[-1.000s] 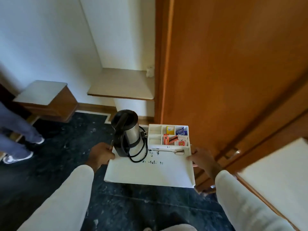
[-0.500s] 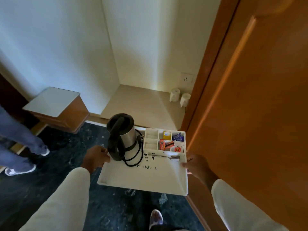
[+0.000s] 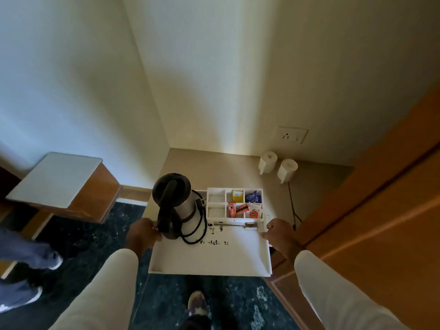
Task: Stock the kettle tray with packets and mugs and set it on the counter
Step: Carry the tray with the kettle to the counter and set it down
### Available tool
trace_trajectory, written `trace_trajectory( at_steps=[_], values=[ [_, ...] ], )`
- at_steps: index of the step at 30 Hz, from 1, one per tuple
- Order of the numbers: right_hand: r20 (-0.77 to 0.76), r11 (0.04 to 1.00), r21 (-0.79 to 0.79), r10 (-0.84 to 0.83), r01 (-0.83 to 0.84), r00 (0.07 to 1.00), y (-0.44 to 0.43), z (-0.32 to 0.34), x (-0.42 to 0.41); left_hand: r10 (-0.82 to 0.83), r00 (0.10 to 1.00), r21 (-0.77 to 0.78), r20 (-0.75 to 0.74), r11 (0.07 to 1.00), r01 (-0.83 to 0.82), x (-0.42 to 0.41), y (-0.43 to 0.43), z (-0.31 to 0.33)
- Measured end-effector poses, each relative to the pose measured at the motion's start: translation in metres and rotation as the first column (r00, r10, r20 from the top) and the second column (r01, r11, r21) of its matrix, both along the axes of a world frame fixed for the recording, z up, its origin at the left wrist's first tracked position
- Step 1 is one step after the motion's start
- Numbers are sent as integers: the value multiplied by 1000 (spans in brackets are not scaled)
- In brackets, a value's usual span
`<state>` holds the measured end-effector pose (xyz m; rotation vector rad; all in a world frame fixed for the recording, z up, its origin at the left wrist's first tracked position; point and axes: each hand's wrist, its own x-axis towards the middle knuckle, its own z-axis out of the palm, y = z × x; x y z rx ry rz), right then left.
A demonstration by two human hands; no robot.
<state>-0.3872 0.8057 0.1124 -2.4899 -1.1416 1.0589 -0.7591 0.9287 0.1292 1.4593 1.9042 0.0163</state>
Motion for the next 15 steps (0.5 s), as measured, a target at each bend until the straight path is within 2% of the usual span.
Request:
trace_trajectory(
  at_steps=[7,15],
  values=[
    [-4,993,-33,-110,110,994,72,-21,-1,-41,997,-73,68,996,46,7,105,-29],
    [10,976,-125,-176,176,984,133,-55,16,-29,999,-104,43,994,33,28,178,-70]
  ],
)
